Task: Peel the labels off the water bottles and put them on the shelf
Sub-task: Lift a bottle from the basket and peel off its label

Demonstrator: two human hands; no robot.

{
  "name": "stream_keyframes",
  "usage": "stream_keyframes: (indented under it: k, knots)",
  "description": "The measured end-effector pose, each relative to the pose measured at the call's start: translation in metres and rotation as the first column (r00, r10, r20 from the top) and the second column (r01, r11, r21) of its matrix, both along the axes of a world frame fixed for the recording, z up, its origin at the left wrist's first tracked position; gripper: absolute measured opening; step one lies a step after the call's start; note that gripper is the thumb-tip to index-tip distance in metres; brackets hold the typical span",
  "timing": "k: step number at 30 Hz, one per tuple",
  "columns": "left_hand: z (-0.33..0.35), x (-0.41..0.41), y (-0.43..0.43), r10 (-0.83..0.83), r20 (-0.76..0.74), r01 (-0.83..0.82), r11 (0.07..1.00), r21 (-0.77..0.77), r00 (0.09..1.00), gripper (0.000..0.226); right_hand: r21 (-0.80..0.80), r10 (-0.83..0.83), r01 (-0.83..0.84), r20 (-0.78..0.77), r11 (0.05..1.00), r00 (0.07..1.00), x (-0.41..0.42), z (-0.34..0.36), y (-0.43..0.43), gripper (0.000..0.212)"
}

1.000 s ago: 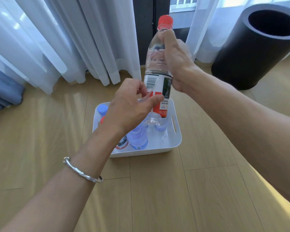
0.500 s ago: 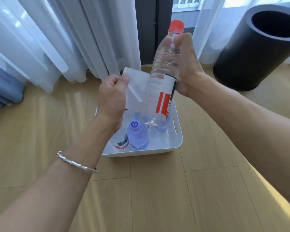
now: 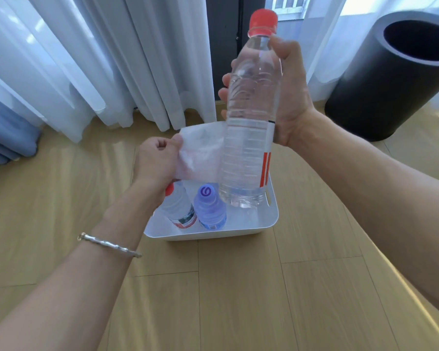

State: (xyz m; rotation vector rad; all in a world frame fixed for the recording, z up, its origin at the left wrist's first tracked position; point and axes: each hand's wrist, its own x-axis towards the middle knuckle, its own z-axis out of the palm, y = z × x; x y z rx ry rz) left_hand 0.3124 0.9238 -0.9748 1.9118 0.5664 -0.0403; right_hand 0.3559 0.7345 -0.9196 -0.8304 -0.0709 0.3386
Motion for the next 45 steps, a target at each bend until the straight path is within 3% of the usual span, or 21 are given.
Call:
stream_keyframes:
  k: [2, 4, 6, 8, 10, 12, 14, 18, 22, 24, 26, 29, 31, 33, 35, 40, 43, 45]
  knots:
    - [0.008, 0.005, -0.001, -0.039, 0.149, 0.006, 0.977, 0.214, 0.988, 0.021, -0.035, -0.001, 0.001, 0.018, 0.999, 1.000, 0.000, 0.001, -0.001, 0.042]
    - [0.023, 0.009, -0.002, -0.020, 0.274, -0.068, 0.950, 0.306, 0.961, 0.018, -0.043, 0.004, -0.003, 0.014, 0.999, 1.000, 0.000, 0.002, -0.003, 0.043]
    - [0.042, 0.011, -0.003, 0.028, 0.390, -0.146, 0.950, 0.277, 0.920, 0.023, -0.050, 0.004, -0.003, 0.006, 0.999, 1.000, 0.000, 0.003, -0.007, 0.045]
    - [0.059, 0.010, -0.009, 0.005, 0.471, -0.124, 0.967, 0.223, 0.882, 0.030, -0.075, -0.024, 0.023, -0.004, 0.997, 1.000, 0.000, 0.002, -0.011, 0.044]
    - [0.070, 0.002, -0.024, -0.179, 0.429, 0.104, 0.976, 0.193, 0.885, 0.030, -0.115, -0.053, 0.052, -0.010, 0.992, 0.999, -0.001, 0.001, -0.013, 0.042]
    - [0.072, -0.008, -0.042, -0.421, 0.267, 0.401, 0.907, 0.128, 0.867, 0.035, -0.156, -0.080, 0.081, 0.010, 0.985, 0.997, -0.002, 0.002, -0.012, 0.041]
    - [0.068, -0.015, -0.053, -0.541, 0.144, 0.531, 0.841, 0.104, 0.829, 0.052, -0.225, -0.119, 0.126, 0.042, 0.966, 0.992, -0.002, 0.003, -0.010, 0.040]
    - [0.062, -0.016, -0.060, -0.523, 0.129, 0.523, 0.851, 0.032, 0.843, 0.081, -0.335, -0.180, 0.211, 0.122, 0.918, 0.976, -0.002, 0.007, -0.002, 0.041]
    - [0.062, -0.009, -0.056, -0.457, 0.168, 0.473, 0.879, -0.066, 0.873, 0.080, -0.469, -0.189, 0.279, 0.231, 0.838, 0.955, -0.009, 0.020, 0.015, 0.031]
    - [0.061, -0.006, -0.050, -0.405, 0.250, 0.438, 0.895, -0.089, 0.879, 0.059, -0.489, -0.137, 0.249, 0.254, 0.836, 0.957, -0.011, 0.025, 0.024, 0.044]
    - [0.060, -0.004, -0.040, -0.394, 0.295, 0.446, 0.885, -0.134, 0.871, 0.041, -0.503, -0.078, 0.212, 0.274, 0.838, 0.959, -0.010, 0.027, 0.030, 0.072]
    - [0.063, -0.006, -0.024, -0.422, 0.292, 0.499, 0.818, -0.285, 0.858, 0.058, -0.640, 0.067, 0.175, 0.335, 0.748, 0.940, -0.006, 0.022, 0.029, 0.096]
    - [0.063, -0.007, -0.015, -0.448, 0.290, 0.531, 0.759, -0.375, 0.845, 0.063, -0.760, 0.208, 0.112, 0.311, 0.640, 0.927, -0.005, 0.015, 0.020, 0.100]
    - [0.062, -0.007, -0.008, -0.485, 0.288, 0.564, 0.703, -0.432, 0.826, 0.064, -0.871, 0.330, 0.108, 0.293, 0.479, 0.897, -0.005, 0.011, 0.010, 0.089]
    - [0.062, -0.004, -0.002, -0.500, 0.304, 0.585, 0.677, -0.445, 0.811, 0.063, -0.917, 0.399, 0.128, 0.286, 0.378, 0.872, -0.008, 0.011, 0.000, 0.065]
    - [0.062, -0.002, 0.000, -0.361, 0.257, 0.439, 0.803, -0.403, 0.896, 0.055, -0.961, 0.463, 0.137, 0.237, 0.239, 0.854, -0.006, 0.015, -0.010, 0.005]
    - [0.058, 0.005, -0.002, -0.164, 0.281, 0.258, 0.904, -0.341, 0.946, 0.063, -0.984, 0.527, 0.106, 0.165, 0.140, 0.834, -0.004, 0.021, -0.022, 0.007]
    - [0.057, 0.012, 0.004, 0.006, 0.301, 0.104, 0.932, -0.347, 0.954, 0.073, -0.989, 0.547, -0.010, 0.073, 0.148, 0.834, -0.004, 0.023, -0.036, 0.008]
